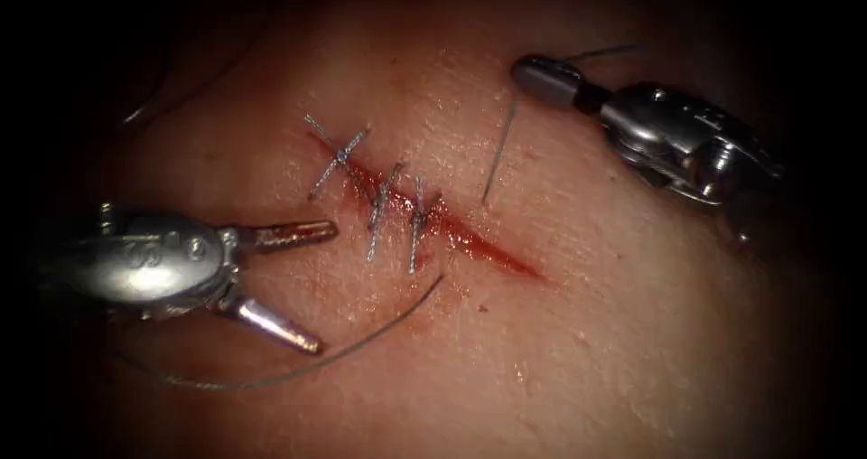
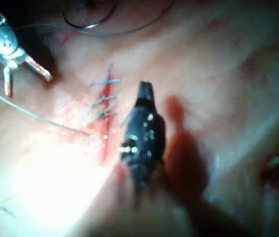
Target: Wound Closure
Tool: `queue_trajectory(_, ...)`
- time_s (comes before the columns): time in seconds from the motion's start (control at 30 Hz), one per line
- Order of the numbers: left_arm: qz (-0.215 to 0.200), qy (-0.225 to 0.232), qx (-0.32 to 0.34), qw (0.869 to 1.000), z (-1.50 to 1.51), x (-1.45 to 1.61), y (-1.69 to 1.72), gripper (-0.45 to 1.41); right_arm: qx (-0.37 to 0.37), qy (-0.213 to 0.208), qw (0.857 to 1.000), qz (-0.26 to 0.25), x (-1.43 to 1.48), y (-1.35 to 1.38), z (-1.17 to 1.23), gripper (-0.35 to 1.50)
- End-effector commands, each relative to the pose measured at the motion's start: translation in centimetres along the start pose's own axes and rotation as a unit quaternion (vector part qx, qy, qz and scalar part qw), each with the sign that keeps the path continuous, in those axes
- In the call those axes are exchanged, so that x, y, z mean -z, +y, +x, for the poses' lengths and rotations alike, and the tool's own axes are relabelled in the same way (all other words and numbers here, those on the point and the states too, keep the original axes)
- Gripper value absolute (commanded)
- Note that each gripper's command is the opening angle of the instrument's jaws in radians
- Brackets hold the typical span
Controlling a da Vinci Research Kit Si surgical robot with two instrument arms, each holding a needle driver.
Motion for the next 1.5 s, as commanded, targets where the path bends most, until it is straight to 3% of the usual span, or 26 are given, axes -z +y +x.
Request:
queue_trajectory(0.03,0.001,0.0,0.01,1.0,0.02,0.01,0.01,0.54,0.009,0.009,1.0,-0.002,-0.04,-0.06,-0.07,0.61)
queue_trajectory(0.07,0.002,0.0,0.015,1.0,0.06,0.06,0.0,0.54,0.014,0.011,1.0,-0.008,-0.03,-0.08,-0.08,1.1)
queue_trajectory(0.1,0.003,0.0,0.019,1.0,0.16,0.17,-0.01,0.57,0.024,0.002,1.0,-0.004,0.03,-0.14,-0.1,1.33)
queue_trajectory(0.2,-0.004,-0.003,0.037,0.999,0.29,0.41,0.07,0.62,0.059,-0.041,0.997,0.002,0.27,-0.28,-0.14,1.33)
queue_trajectory(0.27,-0.01,-0.015,0.042,0.999,0.33,0.49,0.13,0.64,0.078,-0.048,0.996,0.002,0.4,-0.33,-0.15,1.33)
queue_trajectory(0.3,-0.015,-0.057,0.053,0.997,0.35,0.59,0.28,0.84,0.094,-0.059,0.994,0.004,0.59,-0.41,-0.17,1.33)
queue_trajectory(0.33,-0.014,-0.077,0.052,0.996,0.34,0.61,0.34,0.86,0.098,-0.064,0.993,0.004,0.63,-0.42,-0.18,1.33)
queue_trajectory(0.37,-0.014,-0.106,0.05,0.993,0.32,0.63,0.41,0.86,0.104,-0.068,0.992,0.003,0.68,-0.44,-0.18,1.32)
queue_trajectory(0.4,-0.014,-0.106,0.05,0.993,0.32,0.63,0.41,0.86,0.104,-0.068,0.992,0.003,0.68,-0.44,-0.18,1.32)
queue_trajectory(0.47,-0.001,-0.178,0.043,0.983,0.27,0.65,0.57,0.82,0.114,-0.073,0.991,0.001,0.79,-0.48,-0.19,1.32)
queue_trajectory(0.53,0.0,-0.251,-0.025,0.968,0.17,0.67,0.7,0.74,0.118,-0.076,0.99,0.003,0.86,-0.52,-0.2,1.32)
queue_trajectory(0.6,0.004,-0.267,-0.049,0.963,0.14,0.67,0.71,0.72,0.118,-0.077,0.99,0.003,0.86,-0.53,-0.2,1.32)
queue_trajectory(0.7,0.02,-0.304,-0.103,0.947,0.1,0.65,0.68,0.46,0.118,-0.077,0.99,0.003,0.88,-0.58,-0.21,1.32)
queue_trajectory(0.77,0.023,-0.312,-0.118,0.943,0.08,0.61,0.66,0.41,0.118,-0.077,0.99,0.003,0.88,-0.59,-0.22,1.32)
queue_trajectory(0.8,0.023,-0.327,-0.156,0.932,0.01,0.55,0.63,0.04,0.117,-0.077,0.99,0.004,0.9,-0.63,-0.22,1.33)
queue_trajectory(0.83,0.02,-0.337,-0.171,0.926,-0.04,0.53,0.63,-0.45,0.117,-0.077,0.99,0.004,0.92,-0.65,-0.22,1.35)
queue_trajectory(0.9,0.024,-0.343,-0.174,0.923,-0.06,0.53,0.64,-0.45,0.118,-0.077,0.99,0.005,0.94,-0.68,-0.23,1.35)
queue_trajectory(0.97,0.056,-0.354,-0.172,0.918,-0.04,0.54,0.61,-0.45,0.118,-0.078,0.99,0.008,1.03,-0.74,-0.24,1.35)
queue_trajectory(1.1,0.079,-0.328,-0.173,0.925,0.06,0.53,0.6,-0.45,0.125,-0.083,0.989,0.014,1.18,-0.86,-0.26,1.35)
queue_trajectory(1.17,0.101,-0.296,-0.178,0.933,0.21,0.47,0.6,-0.45,0.146,-0.107,0.983,0.032,1.31,-1.02,-0.29,1.35)
queue_trajectory(1.2,0.107,-0.283,-0.179,0.936,0.29,0.42,0.63,-0.45,0.155,-0.123,0.978,0.059,1.39,-1.16,-0.31,1.27)
queue_trajectory(1.33,0.106,-0.28,-0.181,0.937,0.37,0.23,0.67,-0.45,0.204,-0.133,0.966,0.083,1.43,-1.53,-0.27,1.27)
queue_trajectory(1.5,0.111,-0.281,-0.182,0.936,0.41,-0.12,0.5,-0.45,0.309,-0.125,0.94,0.074,1.27,-2.05,0.07,1.3)
